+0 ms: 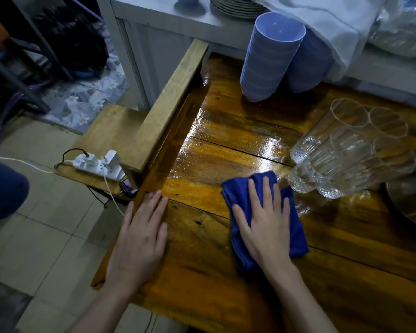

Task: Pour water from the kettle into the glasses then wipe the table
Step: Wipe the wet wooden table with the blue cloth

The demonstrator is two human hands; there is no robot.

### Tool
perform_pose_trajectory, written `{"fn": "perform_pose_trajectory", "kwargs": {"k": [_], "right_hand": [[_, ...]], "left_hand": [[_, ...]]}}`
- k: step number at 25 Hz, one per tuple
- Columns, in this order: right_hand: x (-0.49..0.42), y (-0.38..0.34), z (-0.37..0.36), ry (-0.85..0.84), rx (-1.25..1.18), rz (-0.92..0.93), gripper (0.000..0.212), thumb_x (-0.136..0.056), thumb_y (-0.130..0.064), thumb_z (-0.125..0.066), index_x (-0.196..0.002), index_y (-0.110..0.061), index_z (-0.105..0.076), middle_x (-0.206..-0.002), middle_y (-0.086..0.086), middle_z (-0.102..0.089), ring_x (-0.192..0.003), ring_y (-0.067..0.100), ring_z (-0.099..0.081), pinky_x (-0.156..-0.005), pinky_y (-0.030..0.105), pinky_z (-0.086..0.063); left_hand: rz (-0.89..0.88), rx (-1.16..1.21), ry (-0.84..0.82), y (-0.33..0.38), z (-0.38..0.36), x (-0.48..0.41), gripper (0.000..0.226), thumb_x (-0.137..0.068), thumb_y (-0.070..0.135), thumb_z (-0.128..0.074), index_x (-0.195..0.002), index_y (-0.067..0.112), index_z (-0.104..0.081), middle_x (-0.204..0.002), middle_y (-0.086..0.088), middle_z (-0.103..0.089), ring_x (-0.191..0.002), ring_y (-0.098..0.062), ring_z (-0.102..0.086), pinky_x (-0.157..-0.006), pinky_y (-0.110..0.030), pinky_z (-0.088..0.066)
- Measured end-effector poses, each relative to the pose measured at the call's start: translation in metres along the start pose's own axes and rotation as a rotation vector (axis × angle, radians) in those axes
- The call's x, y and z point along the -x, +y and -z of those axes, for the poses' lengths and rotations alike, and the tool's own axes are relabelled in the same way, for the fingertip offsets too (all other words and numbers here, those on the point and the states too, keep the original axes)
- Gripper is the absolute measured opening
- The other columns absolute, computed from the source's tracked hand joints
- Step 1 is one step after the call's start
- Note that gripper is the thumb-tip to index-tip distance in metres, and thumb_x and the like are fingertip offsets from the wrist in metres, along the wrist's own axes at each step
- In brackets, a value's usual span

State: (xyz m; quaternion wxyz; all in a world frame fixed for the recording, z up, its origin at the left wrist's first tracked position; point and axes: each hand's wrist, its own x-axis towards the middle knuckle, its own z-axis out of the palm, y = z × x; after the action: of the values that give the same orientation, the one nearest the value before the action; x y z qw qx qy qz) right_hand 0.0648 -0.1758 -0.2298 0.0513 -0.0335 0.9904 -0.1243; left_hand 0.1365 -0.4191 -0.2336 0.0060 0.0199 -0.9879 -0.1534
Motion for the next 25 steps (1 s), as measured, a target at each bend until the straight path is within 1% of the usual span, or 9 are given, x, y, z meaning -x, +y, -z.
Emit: {"fn": "perform_pose_trajectory", "kwargs": {"k": [2, 4, 6, 9, 11, 14, 18, 22, 25], "right_hand": [[0.032, 0.002, 0.002, -0.035, 0.007, 0.067, 0.078, -0.089, -0.074, -0.016, -0.155, -0.031, -0.013, -0.164, 0.001, -0.004, -0.151, 0.023, 0.003, -0.12, 0.05, -0.001], [0.065, 0.003, 0.001, -0.096, 0.023, 0.214, 0.075, -0.09, -0.073, -0.023, -0.154, -0.036, -0.015, -0.164, -0.004, -0.005, -0.151, 0.024, 0.0, -0.119, 0.052, -0.002], [0.093, -0.001, -0.003, -0.154, 0.049, 0.406, 0.067, -0.093, -0.066, -0.032, -0.153, -0.038, -0.021, -0.163, -0.005, -0.014, -0.15, 0.028, -0.013, -0.114, 0.055, -0.01], [0.107, -0.014, -0.013, -0.2, 0.127, 0.66, 0.071, -0.088, -0.059, -0.044, -0.152, -0.035, -0.026, -0.161, -0.003, -0.025, -0.146, 0.03, -0.026, -0.109, 0.054, -0.018], [0.097, -0.021, -0.016, -0.194, 0.147, 0.761, 0.072, -0.088, -0.057, -0.044, -0.153, -0.035, -0.025, -0.16, -0.003, -0.026, -0.146, 0.028, -0.025, -0.11, 0.052, -0.017], [0.069, -0.031, -0.015, -0.206, 0.108, 0.826, 0.064, -0.094, -0.053, -0.038, -0.153, -0.037, -0.02, -0.162, -0.004, -0.021, -0.149, 0.024, -0.015, -0.114, 0.048, -0.008], [0.002, -0.042, -0.016, -0.212, 0.035, 0.766, 0.061, -0.096, -0.054, -0.032, -0.153, -0.038, -0.019, -0.163, -0.005, -0.013, -0.151, 0.02, -0.002, -0.119, 0.046, 0.001], [-0.093, -0.028, -0.012, -0.063, 0.055, 0.456, 0.064, -0.094, -0.06, -0.022, -0.154, -0.037, -0.017, -0.164, -0.003, -0.01, -0.151, 0.02, -0.002, -0.121, 0.046, 0.001], [-0.142, -0.004, -0.006, 0.017, 0.06, 0.218, 0.066, -0.094, -0.06, -0.023, -0.154, -0.035, -0.018, -0.164, 0.001, -0.012, -0.151, 0.024, -0.006, -0.12, 0.049, 0.0]], "left_hand": [[0.0, -0.001, 0.004, 0.001, 0.001, 0.0, 0.054, -0.098, 0.036, -0.026, -0.149, 0.019, -0.03, -0.158, 0.002, -0.027, -0.146, -0.01, -0.019, -0.12, -0.044, -0.012], [0.0, -0.004, 0.003, 0.001, 0.001, 0.0, 0.054, -0.098, 0.036, -0.026, -0.149, 0.019, -0.03, -0.158, 0.001, -0.027, -0.146, -0.009, -0.018, -0.12, -0.045, -0.013], [0.001, -0.018, -0.006, 0.001, 0.001, 0.0, 0.054, -0.098, 0.036, -0.025, -0.15, 0.019, -0.028, -0.158, 0.001, -0.026, -0.147, -0.009, -0.017, -0.121, -0.044, -0.012], [-0.006, -0.033, -0.012, 0.001, 0.002, 0.001, 0.054, -0.098, 0.035, -0.024, -0.15, 0.019, -0.027, -0.159, 0.001, -0.024, -0.147, -0.009, -0.017, -0.121, -0.043, -0.012], [-0.005, -0.041, -0.017, 0.001, 0.001, 0.0, 0.054, -0.099, 0.033, -0.024, -0.15, 0.018, -0.026, -0.159, 0.002, -0.023, -0.147, -0.009, -0.017, -0.121, -0.044, -0.014], [-0.011, -0.052, -0.029, -0.001, 0.0, 0.001, 0.054, -0.099, 0.031, -0.024, -0.151, 0.018, -0.024, -0.16, 0.001, -0.021, -0.147, -0.009, -0.016, -0.12, -0.045, -0.015], [-0.02, -0.044, -0.044, -0.002, 0.0, 0.0, 0.054, -0.099, 0.031, -0.024, -0.151, 0.017, -0.024, -0.16, 0.001, -0.021, -0.147, -0.01, -0.016, -0.12, -0.045, -0.014], [0.004, 0.008, -0.029, -0.002, -0.001, -0.001, 0.054, -0.098, 0.033, -0.025, -0.15, 0.018, -0.027, -0.159, 0.002, -0.023, -0.147, -0.009, -0.016, -0.12, -0.046, -0.015], [0.007, 0.016, -0.027, -0.001, -0.002, -0.001, 0.054, -0.098, 0.034, -0.025, -0.15, 0.018, -0.028, -0.159, 0.003, -0.023, -0.147, -0.009, -0.017, -0.119, -0.046, -0.015]]}}
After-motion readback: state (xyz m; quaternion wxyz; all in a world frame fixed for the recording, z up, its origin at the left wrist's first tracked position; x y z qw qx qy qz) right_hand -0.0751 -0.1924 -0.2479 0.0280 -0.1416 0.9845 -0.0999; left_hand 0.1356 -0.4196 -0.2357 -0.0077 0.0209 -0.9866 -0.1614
